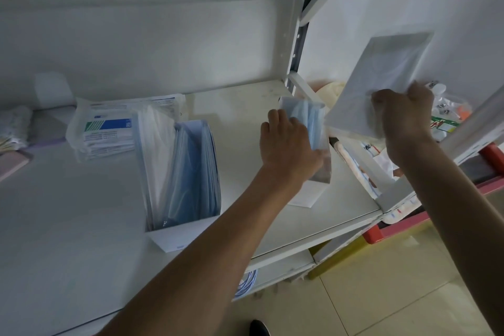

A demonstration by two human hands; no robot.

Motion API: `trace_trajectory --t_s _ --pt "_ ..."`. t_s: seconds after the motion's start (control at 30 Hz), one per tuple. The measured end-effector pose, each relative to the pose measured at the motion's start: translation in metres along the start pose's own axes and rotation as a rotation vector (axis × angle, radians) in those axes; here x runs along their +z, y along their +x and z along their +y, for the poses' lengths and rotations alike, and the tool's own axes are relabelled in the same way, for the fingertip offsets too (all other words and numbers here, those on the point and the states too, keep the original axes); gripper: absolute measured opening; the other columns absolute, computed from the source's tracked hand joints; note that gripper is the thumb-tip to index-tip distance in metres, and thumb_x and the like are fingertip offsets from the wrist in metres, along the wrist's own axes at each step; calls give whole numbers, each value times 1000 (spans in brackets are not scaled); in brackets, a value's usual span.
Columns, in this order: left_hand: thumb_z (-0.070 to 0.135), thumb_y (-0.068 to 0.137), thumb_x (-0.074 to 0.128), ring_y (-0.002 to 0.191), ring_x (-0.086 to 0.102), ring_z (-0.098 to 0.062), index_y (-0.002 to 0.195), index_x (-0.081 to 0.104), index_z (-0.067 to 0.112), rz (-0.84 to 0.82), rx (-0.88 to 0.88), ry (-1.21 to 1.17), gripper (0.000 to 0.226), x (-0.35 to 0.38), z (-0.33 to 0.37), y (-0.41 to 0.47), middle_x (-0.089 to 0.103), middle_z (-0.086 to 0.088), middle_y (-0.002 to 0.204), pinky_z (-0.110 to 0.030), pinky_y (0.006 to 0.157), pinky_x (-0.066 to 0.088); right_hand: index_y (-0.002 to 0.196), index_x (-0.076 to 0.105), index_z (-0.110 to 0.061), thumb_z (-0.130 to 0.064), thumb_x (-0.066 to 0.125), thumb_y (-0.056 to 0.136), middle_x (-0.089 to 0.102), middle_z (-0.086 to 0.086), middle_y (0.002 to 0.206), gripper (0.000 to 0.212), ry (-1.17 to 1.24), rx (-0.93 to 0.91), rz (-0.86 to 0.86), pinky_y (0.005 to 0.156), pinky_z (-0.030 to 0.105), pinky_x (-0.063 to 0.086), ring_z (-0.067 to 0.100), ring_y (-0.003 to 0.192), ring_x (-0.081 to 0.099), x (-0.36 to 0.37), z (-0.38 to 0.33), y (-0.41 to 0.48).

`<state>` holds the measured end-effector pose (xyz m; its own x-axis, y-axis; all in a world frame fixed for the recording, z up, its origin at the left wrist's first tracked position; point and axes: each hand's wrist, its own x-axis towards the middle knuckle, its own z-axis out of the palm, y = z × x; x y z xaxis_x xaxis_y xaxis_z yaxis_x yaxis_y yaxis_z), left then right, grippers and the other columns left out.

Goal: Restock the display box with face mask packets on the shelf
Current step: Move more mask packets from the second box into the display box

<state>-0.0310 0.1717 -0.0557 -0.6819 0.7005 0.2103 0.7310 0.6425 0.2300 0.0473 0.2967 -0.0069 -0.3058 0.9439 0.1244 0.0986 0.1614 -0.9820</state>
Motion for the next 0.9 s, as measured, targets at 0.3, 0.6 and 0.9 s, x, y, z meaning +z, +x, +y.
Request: trace_trajectory --t_s 0.3,0.6,0.9 --pt "40 88 67 110 61 -33 133 40 6 -181 -75 -292 62 -8 -7 8 58 -12 123 -39 90 52 98 60 -14 -2 54 82 59 -5 76 21 11 -6 -6 64 21 45 14 70 54 -3 1 2" --pt "29 89 70 115 55 -28 128 48 7 -257 -188 -534 50 -5 -21 12 54 -12 127 -29 83 44 100 60 -15 -4 54 82 62 0 86 21 6 17 -60 73 26 48 21 81 58 -1 3 -1" --pt "26 90 68 97 64 -30 109 65 10 -218 -257 -637 24 2 -25 14 59 -8 99 -34 84 53 100 61 -14 -2 52 83 60 1 84 23 -23 15 -86 68 22 44 20 77 56 4 9 -7"
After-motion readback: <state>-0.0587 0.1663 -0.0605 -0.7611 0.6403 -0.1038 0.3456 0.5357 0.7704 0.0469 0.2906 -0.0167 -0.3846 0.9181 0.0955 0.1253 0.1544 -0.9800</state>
